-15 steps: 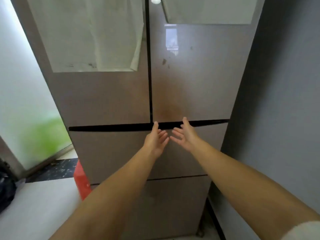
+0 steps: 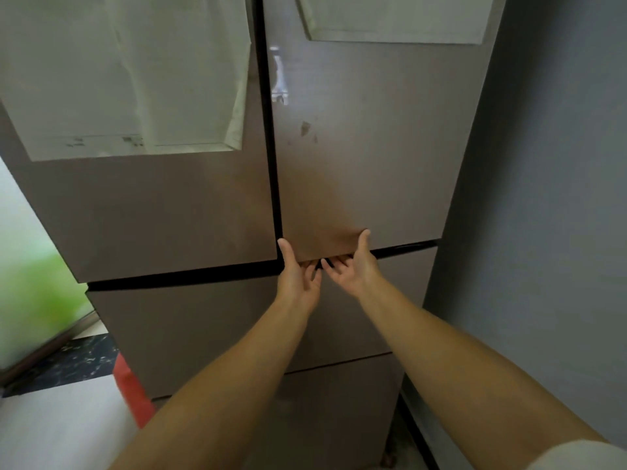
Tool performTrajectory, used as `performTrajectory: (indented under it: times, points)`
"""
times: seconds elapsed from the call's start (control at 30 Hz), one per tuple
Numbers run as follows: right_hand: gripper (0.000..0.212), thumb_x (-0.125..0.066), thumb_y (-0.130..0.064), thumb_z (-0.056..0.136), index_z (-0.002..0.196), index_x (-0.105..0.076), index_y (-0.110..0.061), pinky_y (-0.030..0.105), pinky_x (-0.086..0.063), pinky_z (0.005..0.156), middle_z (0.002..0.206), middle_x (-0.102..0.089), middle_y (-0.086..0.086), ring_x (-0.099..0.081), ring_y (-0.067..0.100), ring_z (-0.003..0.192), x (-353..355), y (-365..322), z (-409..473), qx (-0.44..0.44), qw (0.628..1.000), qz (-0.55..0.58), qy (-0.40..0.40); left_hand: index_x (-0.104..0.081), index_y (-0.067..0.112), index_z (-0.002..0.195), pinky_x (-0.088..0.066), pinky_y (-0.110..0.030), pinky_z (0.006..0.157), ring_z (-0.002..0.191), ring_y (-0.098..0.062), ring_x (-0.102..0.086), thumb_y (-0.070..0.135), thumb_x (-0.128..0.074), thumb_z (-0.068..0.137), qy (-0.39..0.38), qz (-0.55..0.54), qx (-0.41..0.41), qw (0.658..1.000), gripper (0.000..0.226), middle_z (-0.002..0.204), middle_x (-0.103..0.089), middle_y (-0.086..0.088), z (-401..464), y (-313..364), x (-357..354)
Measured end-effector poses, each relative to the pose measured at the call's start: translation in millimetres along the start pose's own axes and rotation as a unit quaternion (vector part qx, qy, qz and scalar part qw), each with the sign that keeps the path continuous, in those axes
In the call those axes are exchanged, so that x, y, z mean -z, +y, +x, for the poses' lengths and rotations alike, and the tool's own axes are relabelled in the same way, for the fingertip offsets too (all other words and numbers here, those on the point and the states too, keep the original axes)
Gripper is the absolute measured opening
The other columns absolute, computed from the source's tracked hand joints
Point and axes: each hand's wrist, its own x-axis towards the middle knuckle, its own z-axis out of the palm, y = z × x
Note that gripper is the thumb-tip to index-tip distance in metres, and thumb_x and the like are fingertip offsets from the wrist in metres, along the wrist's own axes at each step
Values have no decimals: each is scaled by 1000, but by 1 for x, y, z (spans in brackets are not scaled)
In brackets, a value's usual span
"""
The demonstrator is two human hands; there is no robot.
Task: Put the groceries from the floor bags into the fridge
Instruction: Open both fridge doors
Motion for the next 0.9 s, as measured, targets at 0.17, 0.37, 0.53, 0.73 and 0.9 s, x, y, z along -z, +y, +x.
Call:
performTrajectory:
  times: [0.17,0.37,0.53,0.73,0.9]
  points:
    - [58,-35,-62,91,117,-52,-13,37,-50,85,103,-62,7,-60,22,93,25,-4,-27,16,998,-56,10,-49,16,126,-30,-34,112,119,-18,-53,54,-41,91,-65,91,10,994,53,125,-58,-6,-51,-26,16]
    - [21,-49,-34,96,108,-55,-18,39,-49,91,114,-59,9,-57,25,107,68,-35,-94,40,990,-136,12,-39,24,141,-42,-40,102,124,-21,-51,67,-57,76,-28,207,-46,977,80,135,-55,-5,-92,-24,17]
    - [47,-27,-42,101,144,-32,-22,37,-31,112,143,-42,1,-40,21,133,103,-56,-147,239,887,-389,71,-25,28,146,-29,-24,104,122,0,-35,42,-37,98,-138,345,-206,905,51,136,-38,17,-134,-18,-58]
    - [56,-35,-28,101,150,-8,-28,20,-15,113,158,-11,-6,-12,4,143,121,-101,-211,540,688,-480,66,-53,18,109,-47,-22,72,80,-6,-57,28,-44,99,-230,455,-283,812,17,90,-57,4,-152,-50,-117]
    - [65,-38,-27,99,146,6,-33,30,-11,118,155,19,-13,5,12,147,163,-135,-201,557,534,-624,124,-52,16,119,-50,-21,74,88,-4,-57,27,-47,97,-298,560,-307,710,25,104,-61,2,-147,-95,-168]
